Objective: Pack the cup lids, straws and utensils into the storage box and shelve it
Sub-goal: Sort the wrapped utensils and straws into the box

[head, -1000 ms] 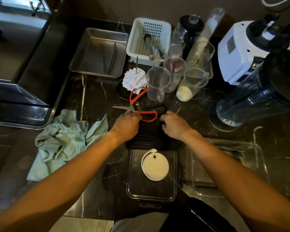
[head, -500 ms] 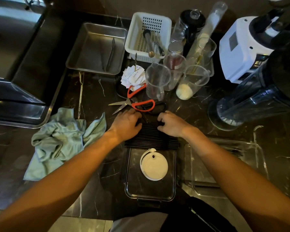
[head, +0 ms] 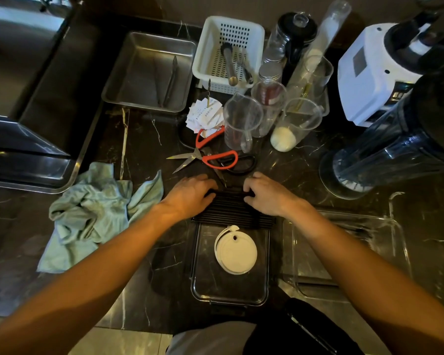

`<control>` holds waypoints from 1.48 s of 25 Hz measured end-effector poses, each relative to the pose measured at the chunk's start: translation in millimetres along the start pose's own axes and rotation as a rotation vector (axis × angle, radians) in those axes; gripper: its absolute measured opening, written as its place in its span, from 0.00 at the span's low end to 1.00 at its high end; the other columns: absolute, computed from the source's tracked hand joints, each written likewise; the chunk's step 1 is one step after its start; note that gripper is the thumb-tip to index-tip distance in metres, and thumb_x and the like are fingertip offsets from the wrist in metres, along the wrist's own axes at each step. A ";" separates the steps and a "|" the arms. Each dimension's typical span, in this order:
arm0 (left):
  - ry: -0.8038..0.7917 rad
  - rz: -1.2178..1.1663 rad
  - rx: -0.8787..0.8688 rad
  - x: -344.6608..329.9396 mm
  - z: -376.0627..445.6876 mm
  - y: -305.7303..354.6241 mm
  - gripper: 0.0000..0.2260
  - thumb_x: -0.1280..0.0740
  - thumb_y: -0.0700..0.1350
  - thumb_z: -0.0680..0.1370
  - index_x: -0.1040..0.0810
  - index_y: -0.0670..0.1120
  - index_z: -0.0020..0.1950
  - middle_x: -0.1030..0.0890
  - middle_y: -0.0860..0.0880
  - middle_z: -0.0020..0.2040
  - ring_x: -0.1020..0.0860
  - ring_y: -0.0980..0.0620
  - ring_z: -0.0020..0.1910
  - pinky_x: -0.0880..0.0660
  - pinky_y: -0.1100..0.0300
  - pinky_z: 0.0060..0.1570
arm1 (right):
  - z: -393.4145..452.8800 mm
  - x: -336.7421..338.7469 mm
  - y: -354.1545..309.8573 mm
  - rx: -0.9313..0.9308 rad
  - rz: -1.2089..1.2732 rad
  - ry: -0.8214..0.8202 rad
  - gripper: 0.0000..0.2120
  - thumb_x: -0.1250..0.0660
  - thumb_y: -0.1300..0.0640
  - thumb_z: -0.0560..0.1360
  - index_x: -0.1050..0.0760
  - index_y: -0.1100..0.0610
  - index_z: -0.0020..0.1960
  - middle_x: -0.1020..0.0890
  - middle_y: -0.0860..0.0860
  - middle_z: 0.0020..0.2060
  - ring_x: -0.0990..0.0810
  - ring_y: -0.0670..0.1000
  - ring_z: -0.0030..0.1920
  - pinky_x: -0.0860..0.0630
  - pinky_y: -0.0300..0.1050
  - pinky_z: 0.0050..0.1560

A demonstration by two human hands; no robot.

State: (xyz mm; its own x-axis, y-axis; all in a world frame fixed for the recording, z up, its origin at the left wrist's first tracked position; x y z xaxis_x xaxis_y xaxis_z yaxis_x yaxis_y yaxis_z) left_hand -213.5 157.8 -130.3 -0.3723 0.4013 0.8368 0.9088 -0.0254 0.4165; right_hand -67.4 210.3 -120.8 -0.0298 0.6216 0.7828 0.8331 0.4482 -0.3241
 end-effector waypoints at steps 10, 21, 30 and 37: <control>-0.135 0.018 -0.020 -8.5 -27.7 7.7 0.24 0.33 0.56 0.75 0.24 0.54 0.70 0.29 0.50 0.61 0.27 0.49 0.60 0.28 0.50 0.64 | -33.7 -16.1 -6.2 0.035 -0.099 -0.123 0.28 0.30 0.53 0.76 0.30 0.53 0.75 0.31 0.51 0.65 0.30 0.54 0.68 0.26 0.53 0.67; -0.106 0.193 -0.052 -9.8 -25.5 24.2 0.26 0.29 0.57 0.73 0.25 0.49 0.68 0.29 0.46 0.62 0.31 0.47 0.62 0.32 0.50 0.63 | -41.6 -25.9 -13.3 0.011 -0.296 0.029 0.25 0.27 0.59 0.74 0.28 0.57 0.70 0.31 0.56 0.66 0.30 0.58 0.68 0.29 0.55 0.69; -0.068 0.246 -0.036 -17.9 -12.6 34.7 0.18 0.30 0.54 0.76 0.22 0.47 0.62 0.20 0.46 0.59 0.23 0.46 0.60 0.31 0.51 0.63 | -34.9 -22.1 -19.7 -0.012 -0.292 0.121 0.16 0.32 0.62 0.77 0.22 0.57 0.65 0.22 0.56 0.63 0.21 0.57 0.64 0.27 0.54 0.68; -0.054 0.141 -0.022 -5.3 -19.4 37.2 0.17 0.32 0.51 0.78 0.25 0.48 0.65 0.21 0.46 0.59 0.21 0.47 0.56 0.25 0.54 0.55 | -39.9 -6.1 -21.5 -0.008 -0.242 0.159 0.17 0.29 0.56 0.77 0.23 0.57 0.64 0.20 0.55 0.61 0.21 0.56 0.63 0.26 0.53 0.66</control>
State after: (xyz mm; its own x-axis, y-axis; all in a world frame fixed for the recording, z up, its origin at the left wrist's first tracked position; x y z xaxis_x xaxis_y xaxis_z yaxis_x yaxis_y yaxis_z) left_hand -181.3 137.0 -112.3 -0.2300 0.4413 0.8674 0.9467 -0.1052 0.3046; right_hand -63.1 171.3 -97.4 -0.1418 0.3881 0.9107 0.8166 0.5658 -0.1140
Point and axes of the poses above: each hand's wrist, its own z-axis towards the middle knuckle, its own x-axis out of the back of the hand, y = z × x, the point moved 10 cm from there along z, towards the middle knuckle
